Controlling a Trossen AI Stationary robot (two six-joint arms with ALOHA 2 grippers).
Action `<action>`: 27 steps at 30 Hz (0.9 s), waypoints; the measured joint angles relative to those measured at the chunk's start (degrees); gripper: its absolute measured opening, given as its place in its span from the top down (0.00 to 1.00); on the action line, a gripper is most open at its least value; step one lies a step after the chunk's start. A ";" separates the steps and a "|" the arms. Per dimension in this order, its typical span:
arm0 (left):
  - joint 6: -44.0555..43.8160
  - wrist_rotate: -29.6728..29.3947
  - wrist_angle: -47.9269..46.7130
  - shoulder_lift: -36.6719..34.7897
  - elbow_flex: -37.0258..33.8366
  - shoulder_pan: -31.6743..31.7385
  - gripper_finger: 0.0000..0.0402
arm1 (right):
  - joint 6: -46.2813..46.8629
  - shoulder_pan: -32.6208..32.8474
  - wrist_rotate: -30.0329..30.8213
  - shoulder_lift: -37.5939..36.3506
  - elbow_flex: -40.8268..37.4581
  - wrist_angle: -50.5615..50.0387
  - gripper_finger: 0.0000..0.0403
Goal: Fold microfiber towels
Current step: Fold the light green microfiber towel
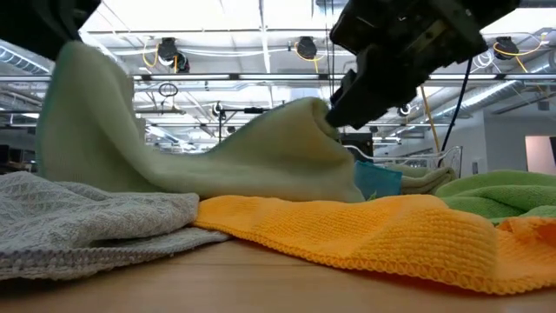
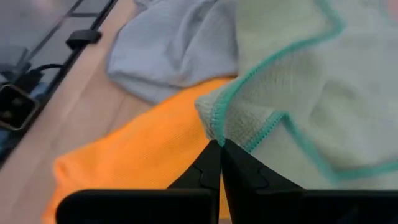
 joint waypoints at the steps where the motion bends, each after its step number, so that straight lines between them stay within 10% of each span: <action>1: 0.28 0.19 1.26 0.00 0.00 -0.72 0.99 | 1.07 0.66 -0.23 0.00 0.00 -0.67 0.99; 14: -9.33 6.55 6.99 0.11 0.01 -3.96 0.96 | 9.83 8.32 0.20 0.00 -0.02 -2.44 0.95; 21: -15.46 9.58 7.63 0.13 0.01 -3.96 0.92 | 16.32 8.29 -2.14 -3.21 -0.05 -13.10 0.69; 27: -14.75 9.63 12.72 0.13 0.01 -3.96 0.67 | 17.29 5.84 12.29 -4.44 -0.08 -10.86 0.51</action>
